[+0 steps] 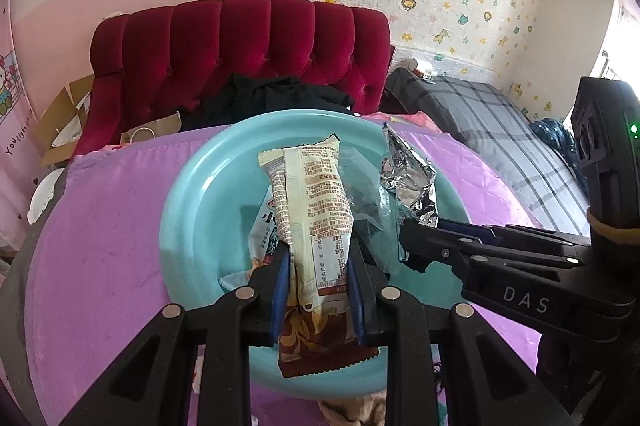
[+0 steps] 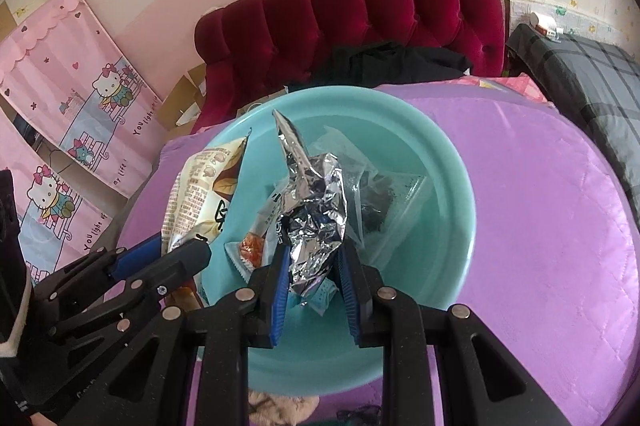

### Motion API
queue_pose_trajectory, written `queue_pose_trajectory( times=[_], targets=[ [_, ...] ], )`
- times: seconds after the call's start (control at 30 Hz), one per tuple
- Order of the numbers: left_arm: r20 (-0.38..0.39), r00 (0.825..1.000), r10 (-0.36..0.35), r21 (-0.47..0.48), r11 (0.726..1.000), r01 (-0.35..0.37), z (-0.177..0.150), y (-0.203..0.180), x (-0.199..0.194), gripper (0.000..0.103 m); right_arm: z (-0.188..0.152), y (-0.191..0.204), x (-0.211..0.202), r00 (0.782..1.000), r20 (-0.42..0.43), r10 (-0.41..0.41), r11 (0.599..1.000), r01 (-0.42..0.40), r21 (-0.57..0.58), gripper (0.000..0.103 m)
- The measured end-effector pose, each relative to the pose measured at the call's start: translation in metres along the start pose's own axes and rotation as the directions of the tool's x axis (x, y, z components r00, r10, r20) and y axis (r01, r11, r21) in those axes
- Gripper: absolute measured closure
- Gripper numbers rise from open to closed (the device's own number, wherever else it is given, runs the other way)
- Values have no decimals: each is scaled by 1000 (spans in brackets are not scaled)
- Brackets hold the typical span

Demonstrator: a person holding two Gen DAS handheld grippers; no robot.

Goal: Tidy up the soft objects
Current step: 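Open both grippers to drop the snack bar and foil packet into the basin, then withdraw both open grippers from the basin toward the remaining items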

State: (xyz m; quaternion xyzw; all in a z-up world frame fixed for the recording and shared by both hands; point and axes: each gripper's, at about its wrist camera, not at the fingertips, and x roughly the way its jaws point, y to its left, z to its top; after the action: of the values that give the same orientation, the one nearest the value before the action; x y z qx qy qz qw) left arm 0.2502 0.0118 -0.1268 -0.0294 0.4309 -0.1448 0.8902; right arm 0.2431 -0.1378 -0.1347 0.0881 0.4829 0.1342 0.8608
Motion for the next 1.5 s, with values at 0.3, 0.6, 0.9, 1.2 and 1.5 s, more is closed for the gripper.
queue_pose_trajectory(
  times=[0.3, 0.6, 0.9, 1.2, 1.5],
  targets=[
    [-30, 999, 29, 27, 999, -29, 0, 7, 28, 75, 7, -5, 31, 999, -45, 4, 1000, -3, 26, 78],
    [-74, 995, 67, 44, 997, -64, -9, 14, 54, 75, 12, -13, 56, 995, -95, 20, 998, -14, 64, 78],
    [-58, 995, 86, 48, 995, -83, -12, 14, 47, 71, 10, -11, 52, 996, -81, 22, 998, -18, 56, 74],
    [-20, 991, 129, 51, 990, -128, -15, 9, 28, 17, 6, -6, 29, 999, -33, -5, 999, 7, 32, 53],
    [18, 984, 176, 29, 984, -176, -23, 5, 7, 0, 0, 4, 6, 998, 30, -53, 999, 53, 4, 1]
  ],
)
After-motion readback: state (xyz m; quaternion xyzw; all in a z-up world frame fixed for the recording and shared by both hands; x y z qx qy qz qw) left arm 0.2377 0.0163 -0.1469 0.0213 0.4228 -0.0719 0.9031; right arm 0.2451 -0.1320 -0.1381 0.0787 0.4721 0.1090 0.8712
